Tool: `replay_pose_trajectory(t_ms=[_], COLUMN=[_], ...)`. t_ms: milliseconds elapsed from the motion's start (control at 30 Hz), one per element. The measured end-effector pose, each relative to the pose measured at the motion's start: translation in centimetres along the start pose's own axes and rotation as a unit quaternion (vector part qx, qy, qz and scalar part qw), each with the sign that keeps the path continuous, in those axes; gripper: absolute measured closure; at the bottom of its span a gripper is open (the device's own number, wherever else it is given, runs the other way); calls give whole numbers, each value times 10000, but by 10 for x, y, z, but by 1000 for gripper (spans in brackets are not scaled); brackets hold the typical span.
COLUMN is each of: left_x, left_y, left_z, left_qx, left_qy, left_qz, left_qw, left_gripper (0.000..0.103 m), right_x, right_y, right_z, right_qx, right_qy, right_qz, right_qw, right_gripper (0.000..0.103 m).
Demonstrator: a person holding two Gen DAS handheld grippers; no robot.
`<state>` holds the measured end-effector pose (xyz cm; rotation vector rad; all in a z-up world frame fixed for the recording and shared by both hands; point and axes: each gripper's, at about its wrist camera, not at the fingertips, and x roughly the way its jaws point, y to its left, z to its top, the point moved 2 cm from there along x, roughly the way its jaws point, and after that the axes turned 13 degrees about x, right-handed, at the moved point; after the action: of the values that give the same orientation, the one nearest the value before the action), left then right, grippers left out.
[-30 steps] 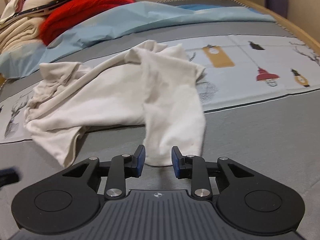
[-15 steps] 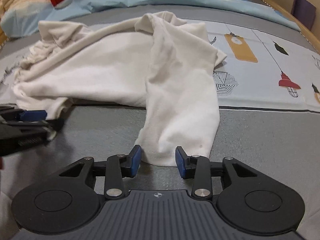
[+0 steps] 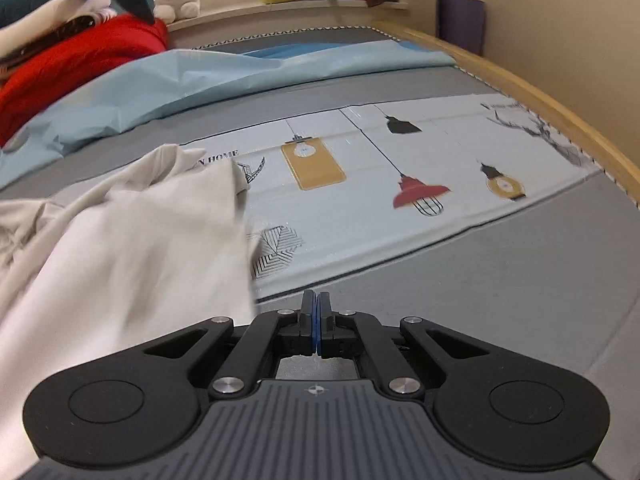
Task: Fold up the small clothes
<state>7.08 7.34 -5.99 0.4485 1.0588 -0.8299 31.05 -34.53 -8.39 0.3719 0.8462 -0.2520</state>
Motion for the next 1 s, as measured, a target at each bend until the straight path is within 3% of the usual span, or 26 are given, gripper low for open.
replay_pose_trajectory(t_ms=[67, 133, 200, 233, 267, 333, 400, 467, 533, 633, 700, 733, 767, 933, 1000], left_x=[-9, -18, -28, -35, -42, -53, -55, -51, -44, -15, 7, 15, 24, 41, 42], left_y=[-5, 0, 11, 16, 21, 31, 38, 45, 54, 68, 75, 78, 80, 81, 82], left_z=[-35, -55, -66, -67, -64, -52, -35, -17, -5, 10, 20, 18, 22, 21, 25], left_qx=[-33, -270, -701, -898, -1023, -1272, -1461, -1580, -1769, -1928, -1981, -1988, -1976, -1902, -1909], left_qy=[372, 398, 128, -70, -287, -675, -937, -1001, -829, -319, 68, 220, 371, 664, 632], left_qz=[47, 366, 287, 228, 213, 272, 369, 637, 814, 1045, 1167, 1203, 1251, 1417, 1447], left_qw=[9993, 9982, 9970, 9957, 9941, 9892, 9841, 9803, 9773, 9751, 9732, 9724, 9715, 9692, 9688], left_gripper=[99, 97, 92, 89, 85, 70, 62, 58, 58, 58, 58, 58, 58, 58, 58], right_x=[-4, -7, -9, -9, -9, -7, 0, 7, 14, 21, 21, 20, 17, 2, -3], right_y=[0, 9, 23, 30, 37, 52, 67, 82, 95, 105, 102, 99, 94, 44, 16], right_z=[-5, -12, -22, -28, -32, -43, -54, -67, -79, -93, -93, -90, -84, -36, -9], right_qx=[34, -77, -295, -400, -461, -551, -681, -927, -1291, -1798, -1847, -1809, -1718, -1111, -866], right_qy=[175, 391, 672, 764, 840, 1114, 1444, 1675, 1787, 1723, 1664, 1649, 1621, 1064, 527], right_qz=[252, 592, 924, 1046, 1150, 1394, 1493, 1508, 1382, 977, 872, 900, 957, 871, 460], right_qw=[9995, 9975, 9930, 9908, 9887, 9824, 9758, 9699, 9656, 9636, 9647, 9654, 9670, 9843, 9938], right_gripper=[101, 96, 80, 67, 57, 48, 45, 45, 45, 49, 71, 97, 102, 103, 103])
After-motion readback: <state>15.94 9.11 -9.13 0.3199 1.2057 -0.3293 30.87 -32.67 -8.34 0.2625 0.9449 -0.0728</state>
